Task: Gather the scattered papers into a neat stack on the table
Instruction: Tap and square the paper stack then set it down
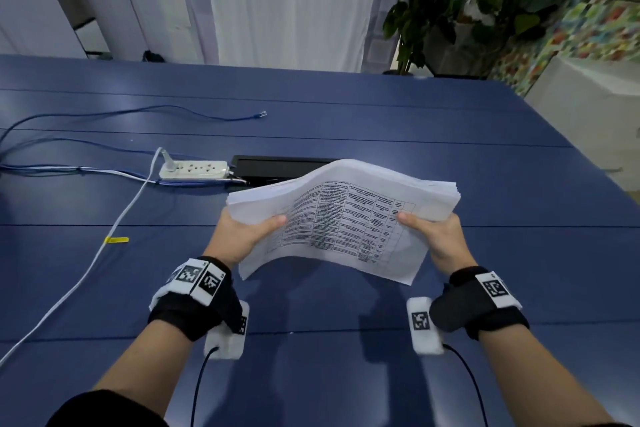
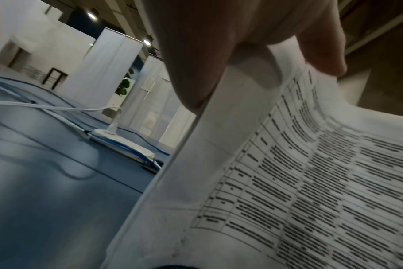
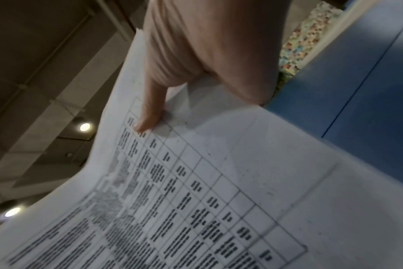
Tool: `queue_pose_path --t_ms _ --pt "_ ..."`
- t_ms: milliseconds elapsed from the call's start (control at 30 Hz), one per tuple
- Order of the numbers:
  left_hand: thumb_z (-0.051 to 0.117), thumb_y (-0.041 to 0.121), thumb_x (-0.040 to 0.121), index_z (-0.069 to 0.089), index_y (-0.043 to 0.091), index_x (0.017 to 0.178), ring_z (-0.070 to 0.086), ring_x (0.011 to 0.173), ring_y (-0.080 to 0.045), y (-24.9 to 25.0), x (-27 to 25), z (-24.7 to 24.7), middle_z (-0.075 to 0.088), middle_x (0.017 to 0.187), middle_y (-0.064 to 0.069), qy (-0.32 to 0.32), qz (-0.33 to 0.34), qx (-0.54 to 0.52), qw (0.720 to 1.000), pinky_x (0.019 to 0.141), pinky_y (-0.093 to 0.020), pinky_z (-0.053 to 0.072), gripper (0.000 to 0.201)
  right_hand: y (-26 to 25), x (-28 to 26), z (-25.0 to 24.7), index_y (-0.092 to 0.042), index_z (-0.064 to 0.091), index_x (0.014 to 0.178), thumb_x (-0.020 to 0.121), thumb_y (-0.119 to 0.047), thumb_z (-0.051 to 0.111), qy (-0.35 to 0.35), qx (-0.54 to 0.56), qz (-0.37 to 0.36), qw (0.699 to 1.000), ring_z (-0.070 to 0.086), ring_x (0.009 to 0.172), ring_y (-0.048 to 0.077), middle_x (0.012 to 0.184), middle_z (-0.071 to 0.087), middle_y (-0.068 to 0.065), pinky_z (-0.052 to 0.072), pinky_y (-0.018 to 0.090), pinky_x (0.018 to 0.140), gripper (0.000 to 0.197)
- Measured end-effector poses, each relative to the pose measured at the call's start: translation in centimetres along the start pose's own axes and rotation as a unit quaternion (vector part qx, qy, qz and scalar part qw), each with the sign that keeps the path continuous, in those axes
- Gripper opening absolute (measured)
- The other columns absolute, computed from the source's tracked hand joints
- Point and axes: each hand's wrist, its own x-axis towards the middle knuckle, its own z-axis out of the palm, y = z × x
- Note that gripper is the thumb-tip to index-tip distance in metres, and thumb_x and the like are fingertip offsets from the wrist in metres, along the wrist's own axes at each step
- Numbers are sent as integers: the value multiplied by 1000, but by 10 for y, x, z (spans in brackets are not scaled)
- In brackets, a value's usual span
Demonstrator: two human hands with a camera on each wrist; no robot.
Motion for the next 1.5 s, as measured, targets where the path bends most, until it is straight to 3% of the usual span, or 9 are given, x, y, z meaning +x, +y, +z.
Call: queue_pose_path --t_ms 233,367,500,600,733,833,1000,1233,1500 --pt "77 7 70 66 21 84 67 72 6 14 1 -14 72 73 22 59 43 -17 997 68 -12 54 23 -27 -3 -11 -16 73 84 30 -46 91 -13 -22 -67 997 72 80 10 84 76 -6 56 21 67 64" --pt "89 39 38 67 20 86 69 73 3 4 -8 -17 74 75 18 -7 -3 -50 999 62 -10 52 55 -7 -5 -22 -16 71 90 27 -51 92 -37 -42 -8 998 72 83 10 89 76 -5 55 21 70 75" --pt "88 49 27 67 20 89 69 76 1 -3 -7 -19 74 79 16 -21 -18 -65 998 64 -11 52 71 -4 -7 -29 -12 66 98 28 -51 93 -39 -17 13 999 71 85 9 90 76 -6 55 19 71 84" --pt "86 60 25 68 19 91 70 80 -1 2 -2 -21 75 84 14 -28 -10 -63 998 67 -13 53 79 -26 -4 -24 -15 67 91 36 -45 90 -28 -44 -25 998 70 76 4 81 75 -10 54 18 66 67" --pt "87 57 25 70 20 88 71 79 -4 9 3 -18 76 83 11 -24 -7 -68 997 66 -15 54 75 -46 -4 -11 -24 70 66 62 -46 76 34 -28 -78 996 60 66 5 71 67 -13 47 19 64 23" --pt "89 50 27 69 18 86 70 76 -3 10 -1 -17 75 80 11 -12 -4 -75 997 64 -15 53 70 -43 -5 -5 -16 62 61 85 -13 63 113 -37 -108 987 57 64 10 62 65 -9 45 19 63 24" --pt "88 54 20 68 17 85 69 70 -1 8 -4 -19 75 74 13 19 -13 -96 995 61 -13 52 78 -43 -10 -7 -18 55 61 80 9 49 141 -15 -101 985 60 66 14 60 66 -7 48 20 64 34" --pt "81 31 40 68 17 83 69 70 -2 6 -5 -12 75 73 12 35 -14 -102 994 61 -15 54 48 -42 -14 -3 -16 53 66 82 6 47 155 7 -85 984 59 65 10 62 66 -8 46 21 63 28" --pt "81 33 42 61 31 104 66 79 6 6 -2 -14 73 83 21 18 -1 -94 995 66 -8 50 65 -42 -13 -5 -17 54 74 85 7 45 130 36 -82 987 59 61 10 60 65 -6 49 19 64 27"
